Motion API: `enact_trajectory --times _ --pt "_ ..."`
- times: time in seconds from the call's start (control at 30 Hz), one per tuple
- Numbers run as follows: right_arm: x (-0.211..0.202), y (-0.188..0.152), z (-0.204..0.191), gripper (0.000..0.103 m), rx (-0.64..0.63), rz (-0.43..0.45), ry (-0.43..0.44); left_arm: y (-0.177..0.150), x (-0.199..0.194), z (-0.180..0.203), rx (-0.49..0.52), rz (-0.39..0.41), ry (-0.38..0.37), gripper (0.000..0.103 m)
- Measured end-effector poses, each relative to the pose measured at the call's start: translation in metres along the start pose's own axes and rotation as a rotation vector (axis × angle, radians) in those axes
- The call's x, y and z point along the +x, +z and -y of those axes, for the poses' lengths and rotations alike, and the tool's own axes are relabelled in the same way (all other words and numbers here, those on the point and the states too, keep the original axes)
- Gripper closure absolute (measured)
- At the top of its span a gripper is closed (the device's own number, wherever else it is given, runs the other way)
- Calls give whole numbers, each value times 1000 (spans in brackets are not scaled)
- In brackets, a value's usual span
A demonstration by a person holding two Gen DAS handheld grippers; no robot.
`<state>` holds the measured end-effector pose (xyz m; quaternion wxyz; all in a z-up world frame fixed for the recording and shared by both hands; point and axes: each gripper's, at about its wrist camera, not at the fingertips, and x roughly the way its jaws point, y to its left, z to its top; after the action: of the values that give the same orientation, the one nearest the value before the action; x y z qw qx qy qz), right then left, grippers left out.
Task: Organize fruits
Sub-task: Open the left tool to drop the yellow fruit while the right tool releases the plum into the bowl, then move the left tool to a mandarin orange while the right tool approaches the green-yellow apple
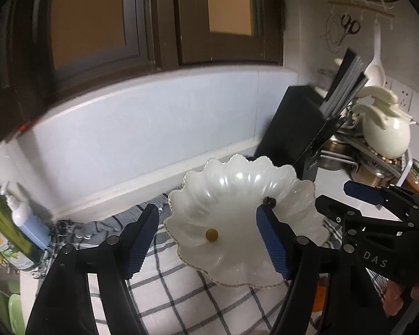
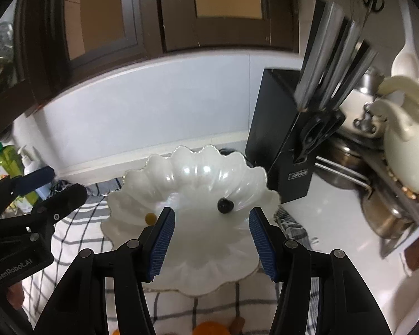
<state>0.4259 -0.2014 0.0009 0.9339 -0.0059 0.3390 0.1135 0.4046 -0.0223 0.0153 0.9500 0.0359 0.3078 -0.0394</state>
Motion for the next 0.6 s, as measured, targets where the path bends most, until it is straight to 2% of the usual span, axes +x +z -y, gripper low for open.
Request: enact_trajectory --times 0.23,0.43,0.6 --pt "-39 -9 -8 46 -28 47 -13 -10 -40 1 -10 40 -20 29" --pt "-64 -24 -12 46 -39 57 -18 -21 -63 0 -21 39 -40 28" --pt "-83 -39 -16 46 -57 59 -34 -32 -82 4 9 55 -32 26"
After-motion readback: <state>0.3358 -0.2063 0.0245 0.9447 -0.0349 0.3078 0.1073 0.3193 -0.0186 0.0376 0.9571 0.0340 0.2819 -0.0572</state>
